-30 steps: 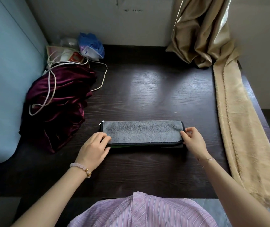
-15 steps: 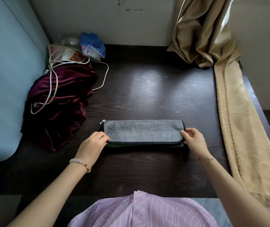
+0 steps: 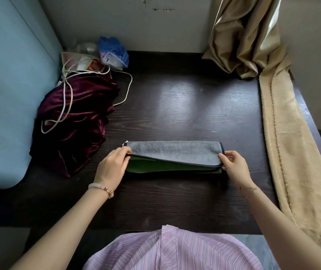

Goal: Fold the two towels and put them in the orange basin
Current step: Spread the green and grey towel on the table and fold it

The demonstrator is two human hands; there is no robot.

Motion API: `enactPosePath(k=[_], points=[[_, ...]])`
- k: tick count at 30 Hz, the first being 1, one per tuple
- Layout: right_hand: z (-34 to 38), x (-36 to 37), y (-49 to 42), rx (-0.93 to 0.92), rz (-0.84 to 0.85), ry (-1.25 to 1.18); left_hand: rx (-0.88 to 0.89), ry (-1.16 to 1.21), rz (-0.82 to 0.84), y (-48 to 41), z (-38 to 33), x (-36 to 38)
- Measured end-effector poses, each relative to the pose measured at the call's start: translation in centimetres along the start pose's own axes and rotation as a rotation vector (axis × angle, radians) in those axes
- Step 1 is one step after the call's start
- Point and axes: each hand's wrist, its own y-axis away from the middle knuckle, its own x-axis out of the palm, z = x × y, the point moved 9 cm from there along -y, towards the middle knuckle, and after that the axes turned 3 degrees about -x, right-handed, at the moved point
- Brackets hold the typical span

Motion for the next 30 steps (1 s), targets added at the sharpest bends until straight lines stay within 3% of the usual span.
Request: enactPosePath(k=[13, 22, 30], points=[[0.6, 0.0, 0.2, 0.026, -0.006, -0.028, 0.129, -0.085, 0.077, -0.8, -0.2, 1.1], [0.9, -0.1, 0.5, 0.029, -0.019, -0.033, 0.285, -0.244, 0.275, 1.3, -0.9, 3.4], [1.4, -0.2, 0.8, 0.032, -0.016, -0.033, 0.354, -0.198, 0.116, 1.5, -1.3, 2.4]])
